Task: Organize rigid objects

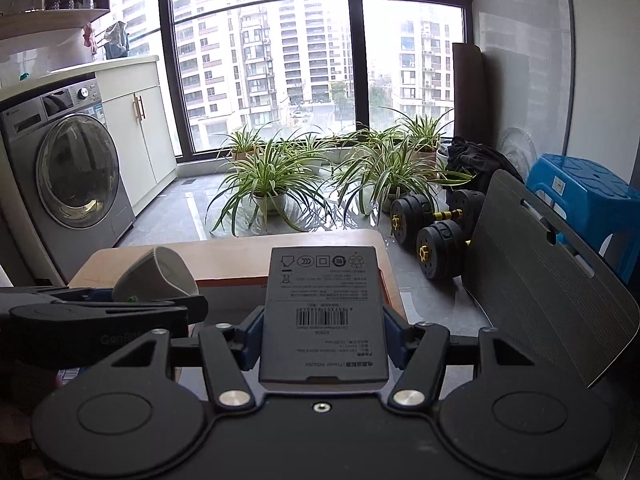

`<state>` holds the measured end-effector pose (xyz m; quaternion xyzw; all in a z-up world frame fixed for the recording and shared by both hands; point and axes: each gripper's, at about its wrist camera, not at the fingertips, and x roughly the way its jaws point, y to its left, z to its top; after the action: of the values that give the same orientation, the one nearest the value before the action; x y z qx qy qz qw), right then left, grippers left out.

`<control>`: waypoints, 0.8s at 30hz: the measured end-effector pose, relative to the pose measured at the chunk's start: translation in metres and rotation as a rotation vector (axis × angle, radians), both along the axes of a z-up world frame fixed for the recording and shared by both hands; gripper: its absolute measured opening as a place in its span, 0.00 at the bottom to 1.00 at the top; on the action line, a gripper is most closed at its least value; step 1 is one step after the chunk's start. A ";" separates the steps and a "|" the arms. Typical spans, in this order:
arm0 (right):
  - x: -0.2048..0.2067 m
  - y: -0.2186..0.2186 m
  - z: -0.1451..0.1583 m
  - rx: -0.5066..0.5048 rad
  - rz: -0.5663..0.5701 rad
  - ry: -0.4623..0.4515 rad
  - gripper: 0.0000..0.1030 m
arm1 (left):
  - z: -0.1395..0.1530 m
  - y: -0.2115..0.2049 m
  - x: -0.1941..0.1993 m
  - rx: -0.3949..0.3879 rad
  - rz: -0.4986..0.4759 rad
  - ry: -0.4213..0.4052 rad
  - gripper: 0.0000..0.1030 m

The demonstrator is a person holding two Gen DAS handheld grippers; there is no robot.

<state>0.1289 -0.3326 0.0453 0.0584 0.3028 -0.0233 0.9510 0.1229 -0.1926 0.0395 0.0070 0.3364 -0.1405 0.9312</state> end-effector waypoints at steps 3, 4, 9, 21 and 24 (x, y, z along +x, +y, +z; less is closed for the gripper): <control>0.001 0.000 0.002 0.001 0.000 -0.001 0.69 | 0.003 0.001 0.001 -0.006 0.011 -0.001 0.64; 0.001 0.000 0.002 0.000 -0.001 -0.001 0.69 | 0.004 0.002 0.001 -0.013 0.012 0.000 0.64; 0.001 0.000 0.003 -0.001 -0.001 -0.001 0.69 | 0.006 0.002 0.001 -0.023 0.016 0.003 0.64; 0.004 0.001 0.004 -0.003 -0.001 0.004 0.69 | 0.007 0.006 0.002 -0.033 0.015 -0.001 0.64; 0.006 0.000 0.005 -0.003 -0.003 0.009 0.69 | 0.006 0.005 0.003 -0.031 0.016 0.000 0.65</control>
<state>0.1345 -0.3329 0.0508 0.0575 0.3070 -0.0254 0.9496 0.1255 -0.1872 0.0454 -0.0102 0.3343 -0.1384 0.9322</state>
